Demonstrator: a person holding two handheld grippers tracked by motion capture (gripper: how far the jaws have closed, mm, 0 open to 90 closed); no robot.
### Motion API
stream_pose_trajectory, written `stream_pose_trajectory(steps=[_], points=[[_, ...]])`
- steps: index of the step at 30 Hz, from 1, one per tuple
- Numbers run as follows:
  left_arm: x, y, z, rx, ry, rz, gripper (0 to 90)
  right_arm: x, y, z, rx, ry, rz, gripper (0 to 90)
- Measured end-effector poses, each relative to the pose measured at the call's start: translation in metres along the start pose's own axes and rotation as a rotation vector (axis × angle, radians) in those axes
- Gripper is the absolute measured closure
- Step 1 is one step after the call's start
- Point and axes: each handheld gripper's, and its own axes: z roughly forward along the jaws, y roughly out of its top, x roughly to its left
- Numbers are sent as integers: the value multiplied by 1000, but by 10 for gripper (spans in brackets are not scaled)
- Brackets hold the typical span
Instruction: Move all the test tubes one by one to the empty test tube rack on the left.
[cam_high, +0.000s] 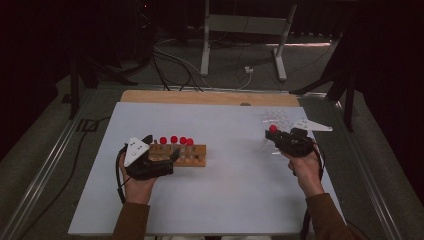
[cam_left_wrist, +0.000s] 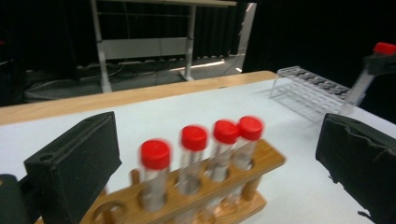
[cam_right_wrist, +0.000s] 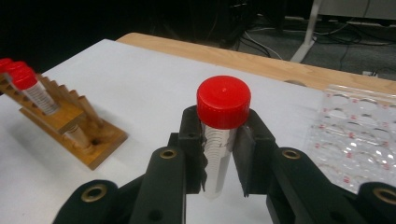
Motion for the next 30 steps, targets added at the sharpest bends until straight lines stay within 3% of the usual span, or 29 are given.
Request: stream_pose_trajectory(steps=[14,30], points=[[-33,4,23,13,-73,39,7,26,-8,0,8,95,8,739],[-72,-1,50,58,-117,105,7,39,-12,-1,29,106,2,739]])
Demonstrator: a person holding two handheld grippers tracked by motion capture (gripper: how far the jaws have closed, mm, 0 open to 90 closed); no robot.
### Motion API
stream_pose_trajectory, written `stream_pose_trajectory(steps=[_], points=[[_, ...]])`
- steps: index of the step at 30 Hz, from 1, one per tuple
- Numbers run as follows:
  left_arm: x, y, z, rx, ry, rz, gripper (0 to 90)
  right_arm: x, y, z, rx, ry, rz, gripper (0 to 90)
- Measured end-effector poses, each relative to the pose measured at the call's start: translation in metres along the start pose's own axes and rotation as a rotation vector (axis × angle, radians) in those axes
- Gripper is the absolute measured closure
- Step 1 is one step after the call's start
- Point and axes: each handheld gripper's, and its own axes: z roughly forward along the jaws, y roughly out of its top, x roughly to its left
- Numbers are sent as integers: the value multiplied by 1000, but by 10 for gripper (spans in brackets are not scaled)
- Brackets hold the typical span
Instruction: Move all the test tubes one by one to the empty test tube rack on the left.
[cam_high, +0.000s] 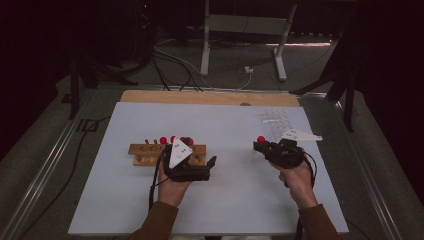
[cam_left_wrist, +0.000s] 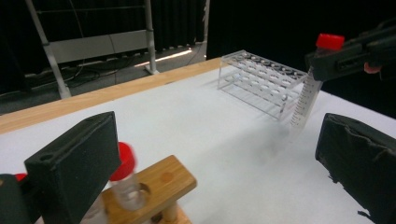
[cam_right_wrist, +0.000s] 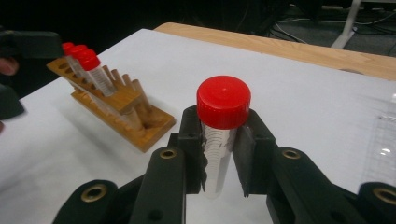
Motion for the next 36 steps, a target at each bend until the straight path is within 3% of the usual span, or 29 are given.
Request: stream_pose_trajectory(steps=[13,16,23,36], points=[[-33,-4,32,65,-34,42,68,23,2,6,20,49,-10,739],[-39,-6,39,79,-35,30,98,29,2,8,35,48,-15,738],[-54,-8,47,50,-33,52,293,36,1,11,37,60,-20,738],[-67,-10,57,45,-89,54,624,43,2,14,43,75,-22,738]])
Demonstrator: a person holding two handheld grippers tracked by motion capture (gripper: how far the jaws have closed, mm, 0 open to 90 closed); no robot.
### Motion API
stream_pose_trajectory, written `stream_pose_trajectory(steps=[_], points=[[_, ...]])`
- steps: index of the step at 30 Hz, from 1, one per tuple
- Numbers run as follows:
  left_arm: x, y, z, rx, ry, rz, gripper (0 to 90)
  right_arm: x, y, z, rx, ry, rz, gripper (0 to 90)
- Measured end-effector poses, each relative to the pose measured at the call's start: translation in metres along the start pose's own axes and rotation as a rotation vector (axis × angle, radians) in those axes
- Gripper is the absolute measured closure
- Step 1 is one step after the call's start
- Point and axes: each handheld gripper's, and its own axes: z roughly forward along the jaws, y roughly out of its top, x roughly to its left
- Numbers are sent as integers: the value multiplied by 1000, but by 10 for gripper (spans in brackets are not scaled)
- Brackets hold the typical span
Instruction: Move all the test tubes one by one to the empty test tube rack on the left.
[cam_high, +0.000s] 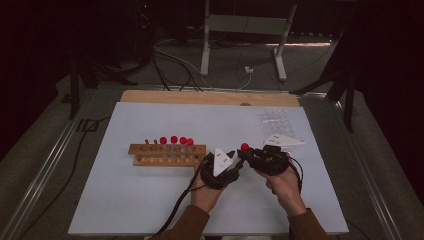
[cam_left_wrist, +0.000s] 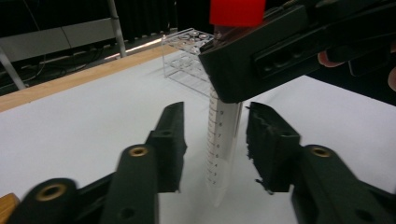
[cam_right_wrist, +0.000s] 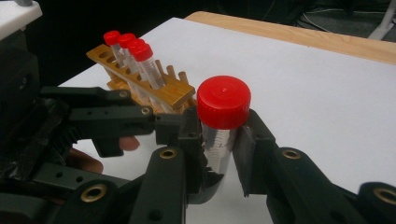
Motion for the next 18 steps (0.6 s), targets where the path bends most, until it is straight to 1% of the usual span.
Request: stream_pose_trajectory(steps=[6,18], points=[[-2,0,0,-9,-11,4,724,1,1,0,-2,1,-1,739],[-1,0,1,-13,-14,-2,761,0,0,0,0,4,3,735]])
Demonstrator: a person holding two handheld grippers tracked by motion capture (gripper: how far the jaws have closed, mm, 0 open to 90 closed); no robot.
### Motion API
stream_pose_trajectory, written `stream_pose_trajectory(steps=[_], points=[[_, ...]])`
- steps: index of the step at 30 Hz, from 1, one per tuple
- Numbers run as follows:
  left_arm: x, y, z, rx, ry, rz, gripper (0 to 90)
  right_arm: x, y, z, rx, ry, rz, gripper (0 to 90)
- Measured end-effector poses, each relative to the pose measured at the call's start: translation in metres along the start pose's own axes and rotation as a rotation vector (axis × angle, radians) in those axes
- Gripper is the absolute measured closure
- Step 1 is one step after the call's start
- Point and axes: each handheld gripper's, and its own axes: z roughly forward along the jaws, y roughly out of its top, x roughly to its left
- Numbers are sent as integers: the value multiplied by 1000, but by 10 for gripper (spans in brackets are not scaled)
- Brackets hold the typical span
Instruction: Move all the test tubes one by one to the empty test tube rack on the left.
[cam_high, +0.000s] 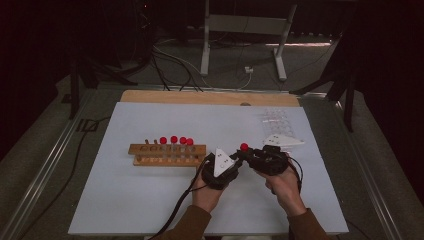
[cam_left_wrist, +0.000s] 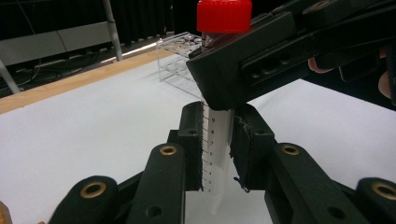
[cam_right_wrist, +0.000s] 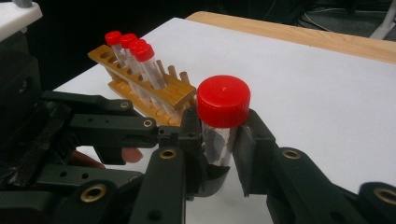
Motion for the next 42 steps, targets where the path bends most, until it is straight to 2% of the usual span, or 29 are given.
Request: stream_pose_trajectory(steps=[3,7,10,11,17,22,26,30,42], points=[[1,0,0,1,1,-5,762,-1,0,-1,-9,4,17,674],[4,0,1,13,6,-3,762,-4,1,-3,-30,8,24,493],[9,-1,1,16,11,-20,762,-7,2,-5,-35,20,39,394],[11,-1,1,17,12,-26,763,-8,2,-5,-38,12,41,353],[21,0,-5,15,11,-53,762,-9,5,-8,-53,-35,0,154],[28,2,-14,1,10,-71,762,-14,7,-12,-62,-74,-33,22],[33,3,-24,-6,1,-78,762,-21,6,-14,-58,-99,-38,0],[39,4,-33,-16,0,-82,762,-27,5,-16,-46,-144,-55,0],[52,5,-57,-34,8,-86,761,-44,-3,-29,-70,-197,-39,0]])
